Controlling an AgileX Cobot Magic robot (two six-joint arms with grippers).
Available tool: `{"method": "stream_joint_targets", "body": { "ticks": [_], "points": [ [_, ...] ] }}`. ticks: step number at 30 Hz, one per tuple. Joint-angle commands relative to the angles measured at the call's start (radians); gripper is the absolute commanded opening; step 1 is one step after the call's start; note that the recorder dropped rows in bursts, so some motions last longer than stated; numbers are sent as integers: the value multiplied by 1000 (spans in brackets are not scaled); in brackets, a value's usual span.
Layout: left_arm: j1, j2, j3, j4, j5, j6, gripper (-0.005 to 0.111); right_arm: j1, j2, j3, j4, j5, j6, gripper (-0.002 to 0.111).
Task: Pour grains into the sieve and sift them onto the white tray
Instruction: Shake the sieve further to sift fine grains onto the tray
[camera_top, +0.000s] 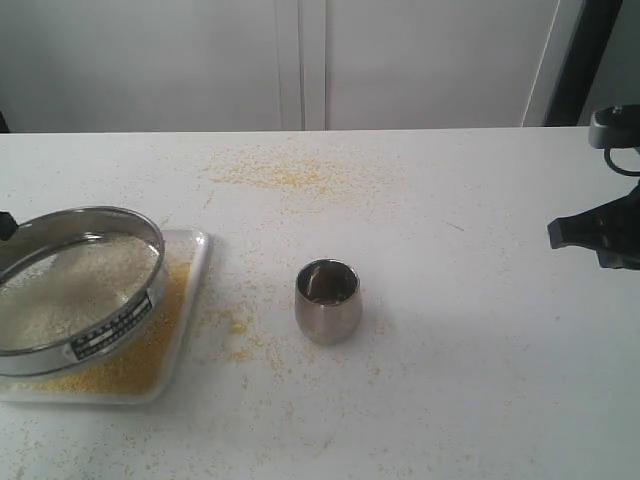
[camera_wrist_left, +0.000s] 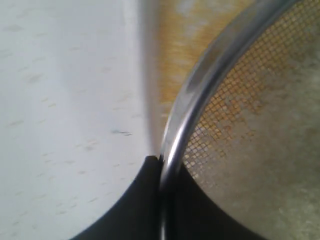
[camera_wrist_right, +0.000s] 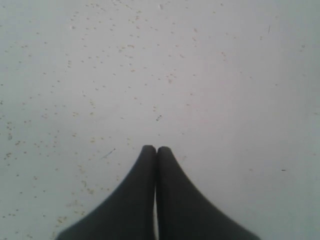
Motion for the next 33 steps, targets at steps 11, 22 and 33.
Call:
{"method": "stream_joint_targets", "body": {
  "ticks": [11,22,33],
  "points": [
    [-79,-24,-3,78,-33,-55,0,-11,-7,-1,-1,-8,5,0],
    [-30,-30,-3,-138,-37,-21,0,-11,-7,-1,-1,-8,5,0],
    [-15,-30,1,-87,-32,-184,0,-11,-7,-1,-1,-8,5,0]
  ]
}}
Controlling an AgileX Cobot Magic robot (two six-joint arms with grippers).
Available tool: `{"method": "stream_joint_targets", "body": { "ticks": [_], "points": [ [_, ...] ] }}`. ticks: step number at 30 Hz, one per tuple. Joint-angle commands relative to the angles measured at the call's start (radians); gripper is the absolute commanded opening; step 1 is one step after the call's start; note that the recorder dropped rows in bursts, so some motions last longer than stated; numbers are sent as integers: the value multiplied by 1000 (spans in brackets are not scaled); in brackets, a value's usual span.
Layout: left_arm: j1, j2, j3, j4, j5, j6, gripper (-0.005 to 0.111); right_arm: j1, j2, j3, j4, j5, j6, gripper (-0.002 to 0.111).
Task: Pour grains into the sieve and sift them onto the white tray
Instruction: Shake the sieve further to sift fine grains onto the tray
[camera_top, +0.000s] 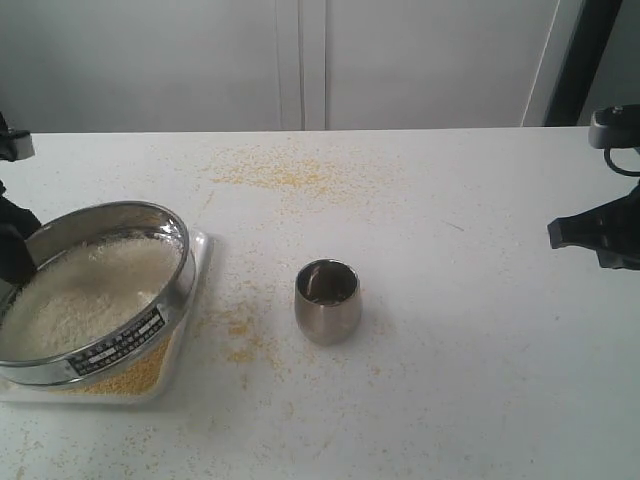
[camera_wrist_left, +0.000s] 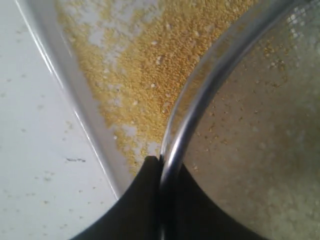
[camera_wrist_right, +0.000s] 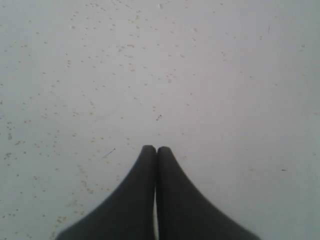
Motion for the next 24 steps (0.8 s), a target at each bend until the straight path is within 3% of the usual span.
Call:
{"method": "stream_joint_targets", "body": {
  "ticks": [1,5,6,8,10,12,13,15,16,17,19,22,23,24],
  "points": [
    [24,-15,-1,-22,-28,-320,0,-11,-7,-1,-3,-8,5,0],
    [15,-14,-1,-197,146,271,0,-11,-7,-1,-3,-8,5,0],
    [15,-14,-1,-182,168,297,0,-11,-7,-1,-3,-8,5,0],
    [15,-15,-1,-86,100,98,0,-11,-7,-1,-3,-8,5,0],
    [17,-15,-1,84,17,-280,0,-11,-7,-1,-3,-8,5,0],
    [17,-15,-1,137,3,-420,0,-11,-7,-1,-3,-8,5,0],
    [11,-15,-1,87,10,-336,0,-11,-7,-1,-3,-8,5,0],
    [0,-15,-1,-38,55,-12,0,-11,-7,-1,-3,-8,5,0],
    [-8,-15,-1,-121,127,225,0,-11,-7,-1,-3,-8,5,0],
    [-14,-15,-1,-151,164,314,0,-11,-7,-1,-3,-8,5,0],
    [-14,-15,-1,-137,104,194,0,-11,-7,-1,-3,-8,5,0],
    [-10,-15,-1,51,-33,-285,0,-11,-7,-1,-3,-8,5,0],
    [-10,-15,-1,86,-39,-376,0,-11,-7,-1,-3,-8,5,0],
    [-12,-15,-1,86,-35,-348,0,-11,-7,-1,-3,-8,5,0]
  ]
}}
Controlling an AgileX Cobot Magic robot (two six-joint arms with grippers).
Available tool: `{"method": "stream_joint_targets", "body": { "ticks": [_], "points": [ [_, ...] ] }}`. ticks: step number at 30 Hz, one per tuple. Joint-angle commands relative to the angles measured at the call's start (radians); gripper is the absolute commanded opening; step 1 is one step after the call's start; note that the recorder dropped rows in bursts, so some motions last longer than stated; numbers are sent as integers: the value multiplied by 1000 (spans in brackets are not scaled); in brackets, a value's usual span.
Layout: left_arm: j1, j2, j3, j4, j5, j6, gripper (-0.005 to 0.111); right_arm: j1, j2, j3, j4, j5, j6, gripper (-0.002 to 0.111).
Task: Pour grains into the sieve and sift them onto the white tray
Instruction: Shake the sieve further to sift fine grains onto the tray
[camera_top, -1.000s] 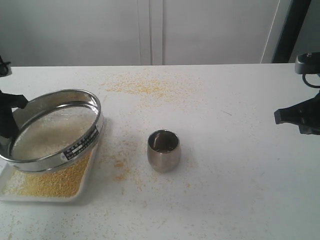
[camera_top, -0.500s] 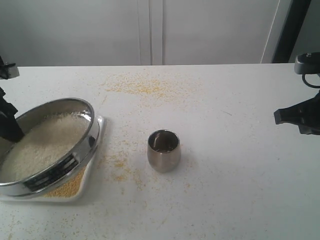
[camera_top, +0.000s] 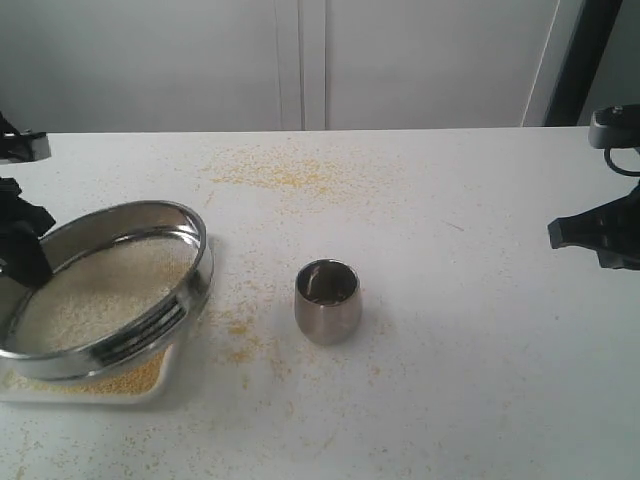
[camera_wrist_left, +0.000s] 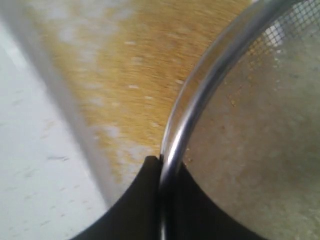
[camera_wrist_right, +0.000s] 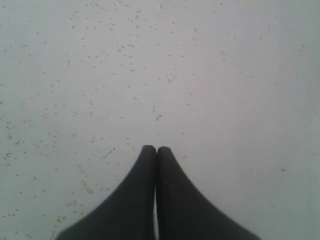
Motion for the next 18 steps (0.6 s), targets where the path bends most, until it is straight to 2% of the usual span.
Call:
{"method": "stream_joint_targets", "body": {
  "ticks": [1,4,5,6,9,10,13,14,15,16,17,18],
  "points": [
    [8,-14,-3,63,-40,-143,0,-11,-7,-1,-3,-8,5,0],
    [3,-14,-3,-128,113,334,0,-11,-7,-1,-3,-8,5,0],
    [3,-14,-3,-136,131,358,0,-11,-7,-1,-3,-8,5,0],
    [3,-14,-3,-115,104,280,0,-11,-7,-1,-3,-8,5,0],
    [7,-15,-3,97,-38,-240,0,-11,-7,-1,-3,-8,5,0],
    [7,-15,-3,132,-39,-292,0,-11,-7,-1,-3,-8,5,0],
    [5,-15,-3,-37,107,237,0,-11,-7,-1,-3,-8,5,0],
    [5,-15,-3,-34,97,202,0,-11,-7,-1,-3,-8,5,0],
    [7,-15,-3,51,2,-43,0,-11,-7,-1,-3,-8,5,0],
    [9,-15,-3,97,-25,-178,0,-11,-7,-1,-3,-8,5,0],
    [6,-15,-3,120,-32,-223,0,-11,-7,-1,-3,-8,5,0],
    [-2,-15,-3,119,-26,-168,0,-11,-7,-1,-3,-8,5,0]
  ]
}}
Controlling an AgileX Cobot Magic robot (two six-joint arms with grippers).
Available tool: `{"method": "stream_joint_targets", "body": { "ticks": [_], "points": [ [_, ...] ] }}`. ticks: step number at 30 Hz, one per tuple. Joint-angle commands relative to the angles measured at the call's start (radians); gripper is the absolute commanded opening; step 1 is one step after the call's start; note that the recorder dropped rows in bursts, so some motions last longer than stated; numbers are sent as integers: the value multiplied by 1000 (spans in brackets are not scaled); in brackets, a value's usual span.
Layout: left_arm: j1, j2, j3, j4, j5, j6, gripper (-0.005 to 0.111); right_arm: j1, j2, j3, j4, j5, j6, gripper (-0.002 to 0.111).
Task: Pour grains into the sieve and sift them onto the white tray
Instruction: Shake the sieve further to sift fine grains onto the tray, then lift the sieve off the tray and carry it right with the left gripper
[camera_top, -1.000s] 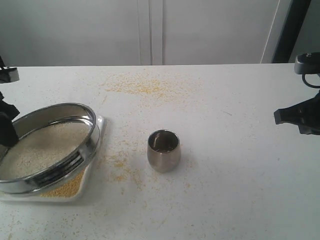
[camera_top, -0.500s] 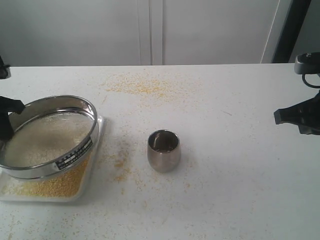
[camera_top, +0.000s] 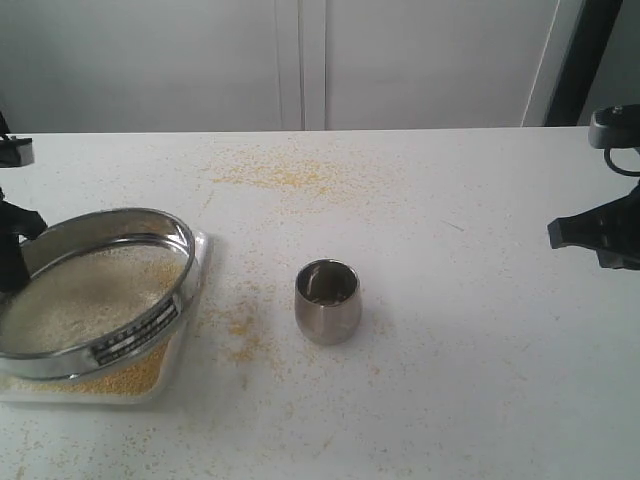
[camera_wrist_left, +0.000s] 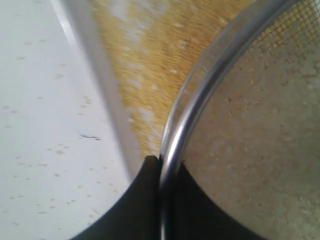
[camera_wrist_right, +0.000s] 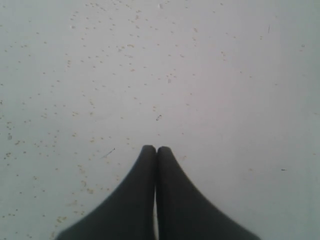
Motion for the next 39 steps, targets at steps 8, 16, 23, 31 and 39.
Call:
{"method": "stream_joint_targets", "body": {
  "ticks": [8,16,23,31,39],
  "points": [
    [-19,-140,41,-144,-39,124,0,-11,-7,-1,-3,-8,5,0],
    [-139,-194,161,-154,-58,108,0,-11,-7,-1,-3,-8,5,0],
    [-284,-203,195,-103,-67,39,0,-11,-7,-1,-3,-8,5,0],
    [-414,-201,195,-76,-89,3,0,-11,-7,-1,-3,-8,5,0],
    [-479,-199,216,-98,-113,0,0,-11,-7,-1,-3,-8,5,0]
  ]
}}
